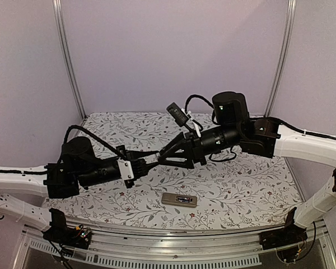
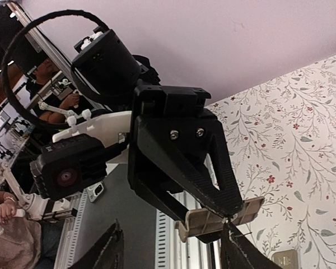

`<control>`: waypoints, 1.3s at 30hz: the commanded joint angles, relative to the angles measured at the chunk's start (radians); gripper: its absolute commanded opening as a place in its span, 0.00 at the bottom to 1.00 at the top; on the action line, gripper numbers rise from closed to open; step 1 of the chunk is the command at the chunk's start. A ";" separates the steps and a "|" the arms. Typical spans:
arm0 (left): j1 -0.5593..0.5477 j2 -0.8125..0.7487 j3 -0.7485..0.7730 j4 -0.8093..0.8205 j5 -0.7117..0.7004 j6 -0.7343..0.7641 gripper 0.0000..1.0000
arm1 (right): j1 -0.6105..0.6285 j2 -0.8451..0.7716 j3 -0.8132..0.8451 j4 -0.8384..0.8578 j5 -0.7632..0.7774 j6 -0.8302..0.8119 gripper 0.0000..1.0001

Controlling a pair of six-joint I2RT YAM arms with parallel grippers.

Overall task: Load the batteries into the remote control
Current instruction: Pass from the right arm to the left, then pass from the left arm to the right

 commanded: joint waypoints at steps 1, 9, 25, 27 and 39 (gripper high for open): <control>0.006 0.022 0.051 -0.069 -0.068 -0.028 0.22 | -0.001 -0.052 -0.001 -0.060 0.140 -0.003 0.63; 0.007 0.082 0.107 -0.141 -0.155 -0.089 0.22 | 0.066 -0.005 0.074 -0.225 0.535 0.036 0.63; 0.006 0.118 0.126 -0.160 -0.182 -0.107 0.23 | 0.080 0.075 0.080 -0.165 0.513 0.084 0.39; 0.007 0.122 0.127 -0.159 -0.193 -0.107 0.23 | 0.084 0.081 0.081 -0.166 0.512 0.084 0.39; 0.011 0.167 0.154 -0.159 -0.257 -0.114 0.23 | 0.100 0.133 0.101 -0.195 0.587 0.126 0.21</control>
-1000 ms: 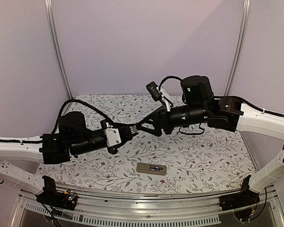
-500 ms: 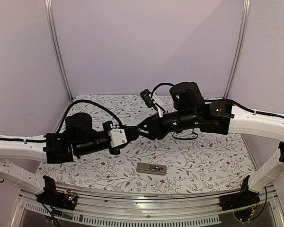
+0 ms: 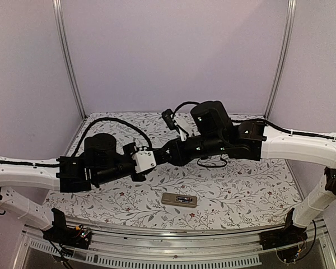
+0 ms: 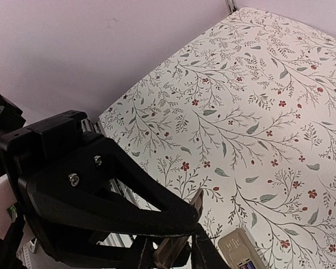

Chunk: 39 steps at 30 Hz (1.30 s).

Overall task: Load the batteries into the remote control
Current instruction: Pass from the left arm to the right

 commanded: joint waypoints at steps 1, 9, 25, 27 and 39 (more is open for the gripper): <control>0.009 0.008 0.027 0.010 -0.021 -0.011 0.23 | 0.012 0.031 0.020 -0.034 0.030 0.012 0.20; 0.014 0.011 0.028 0.015 -0.032 -0.013 0.23 | 0.012 0.010 0.022 -0.058 0.054 0.003 0.13; 0.014 -0.016 0.003 -0.005 -0.043 -0.022 0.61 | -0.022 -0.022 -0.023 -0.049 0.025 0.058 0.03; 0.016 -0.049 -0.017 -0.032 0.004 -0.027 0.66 | -0.046 -0.053 -0.071 -0.012 -0.032 0.066 0.03; 0.029 -0.121 -0.038 -0.116 0.183 -0.119 0.65 | -0.173 -0.278 -0.334 0.255 -0.355 0.105 0.03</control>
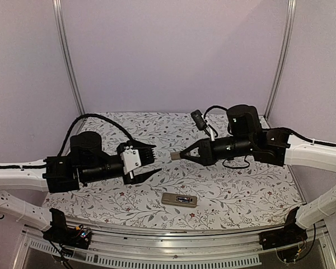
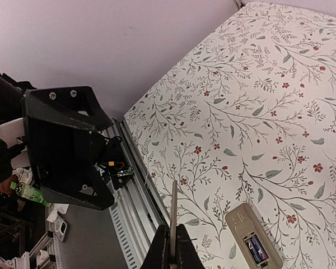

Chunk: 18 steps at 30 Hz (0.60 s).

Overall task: Load the batteries into the remote control
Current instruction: Pass from the right arm to the left

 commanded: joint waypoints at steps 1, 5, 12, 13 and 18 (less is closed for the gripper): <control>0.014 0.010 -0.006 -0.024 0.015 -0.040 0.62 | -0.020 -0.071 -0.066 0.155 -0.142 0.042 0.03; 0.049 0.019 0.062 -0.020 0.122 -0.235 0.58 | -0.020 -0.106 -0.102 0.205 -0.152 0.050 0.03; 0.083 0.005 0.040 0.048 0.521 -0.545 0.54 | -0.020 -0.160 -0.127 0.233 -0.176 -0.020 0.03; 0.083 0.025 0.054 0.042 0.523 -0.574 0.52 | -0.020 -0.155 -0.125 0.239 -0.188 -0.026 0.03; 0.194 0.113 0.099 0.087 0.677 -0.815 0.46 | -0.020 -0.145 -0.115 0.257 -0.234 -0.056 0.03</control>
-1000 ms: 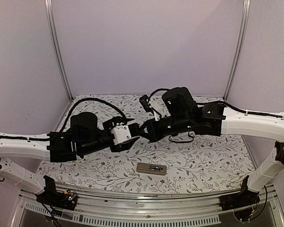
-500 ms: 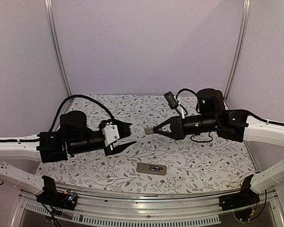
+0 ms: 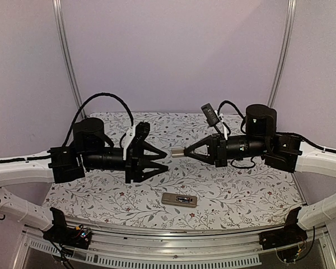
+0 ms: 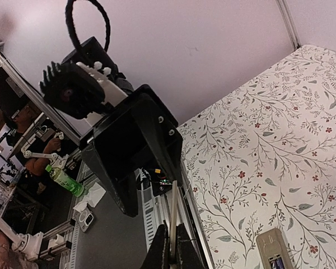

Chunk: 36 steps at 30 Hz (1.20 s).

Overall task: Load the batteries into the remote control
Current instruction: Pass from the right arm to the left

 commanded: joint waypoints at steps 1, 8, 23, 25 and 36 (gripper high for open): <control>0.123 0.070 0.025 0.092 0.236 -0.301 0.45 | -0.004 -0.005 0.003 0.034 -0.047 -0.046 0.03; 0.139 0.106 0.007 0.236 0.280 -0.402 0.48 | -0.004 -0.019 -0.017 0.054 -0.048 -0.049 0.03; 0.121 0.168 0.019 0.321 0.320 -0.450 0.16 | -0.004 0.028 -0.012 0.102 -0.073 -0.049 0.03; 0.116 0.173 0.018 0.332 0.319 -0.453 0.15 | -0.004 0.031 -0.012 0.103 -0.075 -0.048 0.03; 0.094 0.176 0.023 0.337 0.323 -0.433 0.00 | -0.004 0.044 -0.012 0.105 -0.079 -0.040 0.03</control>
